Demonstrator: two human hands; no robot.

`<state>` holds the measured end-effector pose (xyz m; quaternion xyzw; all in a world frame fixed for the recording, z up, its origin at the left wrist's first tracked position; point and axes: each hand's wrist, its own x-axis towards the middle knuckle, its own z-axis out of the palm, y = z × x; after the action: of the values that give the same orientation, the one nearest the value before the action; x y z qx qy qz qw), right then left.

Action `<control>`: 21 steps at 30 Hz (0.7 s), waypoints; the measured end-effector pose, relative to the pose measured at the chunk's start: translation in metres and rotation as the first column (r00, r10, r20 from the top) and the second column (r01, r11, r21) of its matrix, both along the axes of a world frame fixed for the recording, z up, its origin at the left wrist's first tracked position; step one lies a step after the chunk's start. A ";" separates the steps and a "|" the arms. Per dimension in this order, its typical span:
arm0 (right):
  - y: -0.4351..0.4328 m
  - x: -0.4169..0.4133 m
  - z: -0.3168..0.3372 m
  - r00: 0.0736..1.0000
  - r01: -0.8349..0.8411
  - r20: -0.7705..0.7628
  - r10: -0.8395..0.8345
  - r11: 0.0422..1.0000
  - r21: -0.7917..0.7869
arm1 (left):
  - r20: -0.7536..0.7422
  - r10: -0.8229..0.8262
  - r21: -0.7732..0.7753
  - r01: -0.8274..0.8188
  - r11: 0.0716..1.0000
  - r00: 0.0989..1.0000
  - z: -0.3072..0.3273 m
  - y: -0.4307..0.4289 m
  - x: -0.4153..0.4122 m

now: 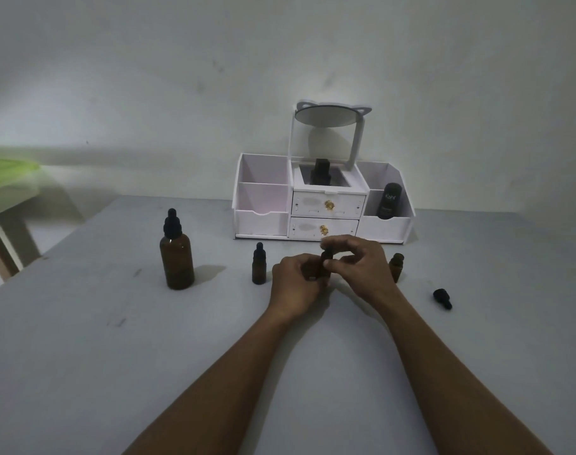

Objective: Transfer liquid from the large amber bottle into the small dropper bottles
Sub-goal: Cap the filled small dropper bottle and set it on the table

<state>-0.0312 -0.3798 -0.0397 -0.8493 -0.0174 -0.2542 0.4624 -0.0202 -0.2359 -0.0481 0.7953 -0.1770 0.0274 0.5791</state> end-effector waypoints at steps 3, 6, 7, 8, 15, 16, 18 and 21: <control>-0.001 0.003 -0.002 1.000 0.009 0.005 -0.009 1.000 -0.017 | 0.017 -0.003 0.012 0.003 1.000 1.000 0.000 0.000 0.002; -0.001 0.003 -0.004 1.000 0.002 0.010 -0.003 0.998 0.066 | 0.031 0.008 0.016 -0.009 1.000 0.999 -0.001 0.001 0.003; -0.001 0.002 -0.005 1.000 -0.008 0.019 0.007 0.997 0.082 | 0.030 0.010 0.011 -0.011 1.000 1.000 -0.001 0.001 0.003; 0.000 0.002 -0.005 0.999 -0.027 0.029 0.024 0.995 0.099 | 0.028 0.010 0.006 -0.010 1.000 1.000 -0.002 0.001 0.002; -0.002 0.004 -0.004 1.000 0.002 0.005 -0.003 0.992 0.124 | 0.028 0.013 0.014 -0.013 1.000 1.000 -0.001 0.000 0.002; -0.001 0.004 -0.004 1.000 0.008 0.018 -0.011 0.990 0.140 | 0.024 0.016 0.014 -0.016 1.000 1.000 -0.002 0.000 0.002; 0.000 0.003 -0.005 0.999 -0.011 0.040 0.006 0.989 0.147 | 0.018 0.013 0.000 -0.013 1.000 1.000 -0.001 0.000 0.001; -0.001 0.002 -0.004 0.999 -0.039 0.022 0.036 0.992 0.118 | 0.009 0.001 -0.021 -0.001 1.000 1.000 -0.002 0.000 0.000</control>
<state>-0.0292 -0.3811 -0.0441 -0.8174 -0.0227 -0.2543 0.5164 -0.0202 -0.2356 -0.0504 0.7891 -0.1789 0.0334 0.5867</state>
